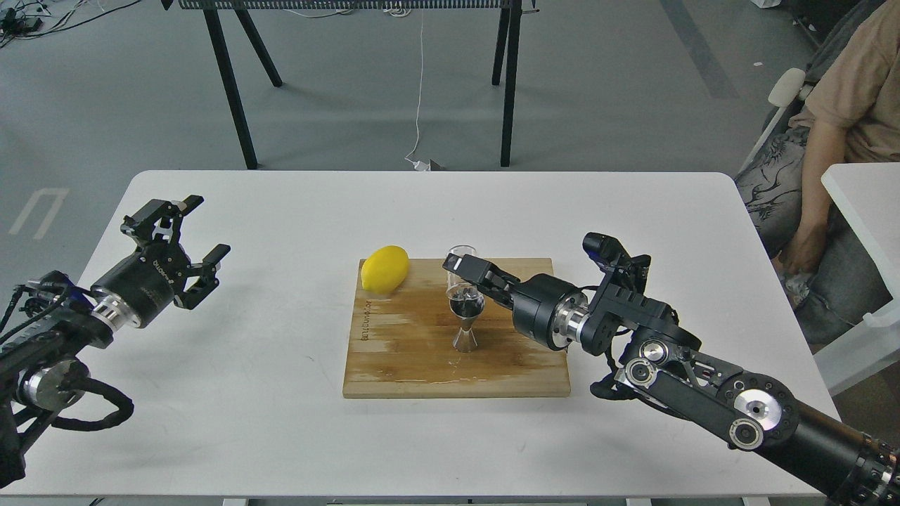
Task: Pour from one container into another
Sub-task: 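Tilt the clear glass with the right gripper to pour into the jigger, then turn the glass upright and carry it back beside the board, then lower the clear glass onto the table with the right gripper, then open the right gripper to release the clear glass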
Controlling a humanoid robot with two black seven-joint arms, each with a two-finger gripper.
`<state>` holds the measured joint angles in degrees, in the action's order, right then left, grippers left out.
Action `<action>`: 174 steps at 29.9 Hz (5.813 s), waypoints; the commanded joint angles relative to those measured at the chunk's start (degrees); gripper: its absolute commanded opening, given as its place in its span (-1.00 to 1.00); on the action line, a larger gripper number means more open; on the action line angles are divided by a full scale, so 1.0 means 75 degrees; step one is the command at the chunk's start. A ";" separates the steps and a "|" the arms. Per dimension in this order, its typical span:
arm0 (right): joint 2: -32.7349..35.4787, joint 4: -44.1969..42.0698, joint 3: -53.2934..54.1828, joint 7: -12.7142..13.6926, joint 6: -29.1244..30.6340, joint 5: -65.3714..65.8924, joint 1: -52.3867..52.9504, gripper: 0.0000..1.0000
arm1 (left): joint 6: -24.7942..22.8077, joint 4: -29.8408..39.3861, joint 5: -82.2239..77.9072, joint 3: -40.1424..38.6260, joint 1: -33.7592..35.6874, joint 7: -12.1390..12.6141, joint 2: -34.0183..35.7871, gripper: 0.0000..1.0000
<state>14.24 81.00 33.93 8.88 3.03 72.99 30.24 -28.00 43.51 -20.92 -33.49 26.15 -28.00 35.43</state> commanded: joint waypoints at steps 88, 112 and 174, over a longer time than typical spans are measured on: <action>-0.0938 -0.1449 0.6598 0.0234 -0.2502 -1.2263 -0.4113 0.32 | 0.0000 -0.0047 0.0000 0.0000 -0.0135 0.0000 -0.0142 0.84; -0.0938 -0.1425 0.6621 0.0234 -0.2526 -1.2263 -0.4172 0.94 | 0.0000 -0.0047 0.0000 0.0000 -0.0147 0.0000 -0.0142 0.84; 0.0528 -0.2547 0.6270 0.1500 0.3329 -1.0962 -0.2216 0.98 | 0.0000 0.0023 0.0023 -0.0023 -0.0112 0.0000 -0.0119 0.84</action>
<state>18.52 69.63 80.97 20.10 23.76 -9.15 10.25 -28.01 43.17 -20.92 -33.52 25.21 -28.00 34.10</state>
